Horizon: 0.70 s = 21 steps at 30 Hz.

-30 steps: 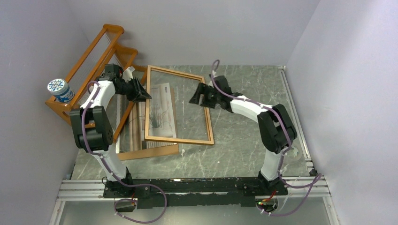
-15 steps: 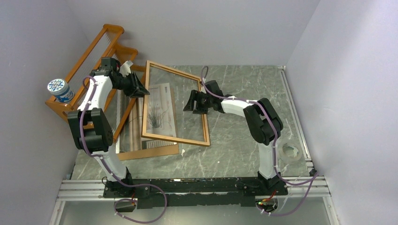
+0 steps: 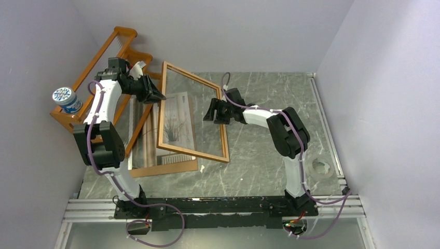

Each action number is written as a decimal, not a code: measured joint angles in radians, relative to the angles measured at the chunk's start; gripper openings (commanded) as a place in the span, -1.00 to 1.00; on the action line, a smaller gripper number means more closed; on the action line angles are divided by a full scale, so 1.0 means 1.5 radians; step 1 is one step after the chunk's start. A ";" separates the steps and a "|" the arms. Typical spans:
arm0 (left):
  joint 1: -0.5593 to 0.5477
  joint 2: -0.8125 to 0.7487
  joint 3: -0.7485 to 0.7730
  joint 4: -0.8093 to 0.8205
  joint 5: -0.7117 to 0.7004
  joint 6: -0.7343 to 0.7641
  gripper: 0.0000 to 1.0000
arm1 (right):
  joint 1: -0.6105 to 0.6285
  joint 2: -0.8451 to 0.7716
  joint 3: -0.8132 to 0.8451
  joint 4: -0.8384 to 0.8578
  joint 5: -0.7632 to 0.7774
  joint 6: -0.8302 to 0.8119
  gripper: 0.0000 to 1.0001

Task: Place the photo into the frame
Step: Adjust the photo frame item on the photo frame.

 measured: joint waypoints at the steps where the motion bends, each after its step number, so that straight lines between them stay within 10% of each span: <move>1: 0.000 0.000 -0.001 0.004 0.010 -0.003 -0.95 | 0.000 0.001 0.001 0.001 0.005 0.000 0.39; 21: -0.002 -0.037 -0.008 0.055 0.083 -0.035 -0.95 | 0.005 -0.032 0.002 -0.017 0.055 0.014 0.69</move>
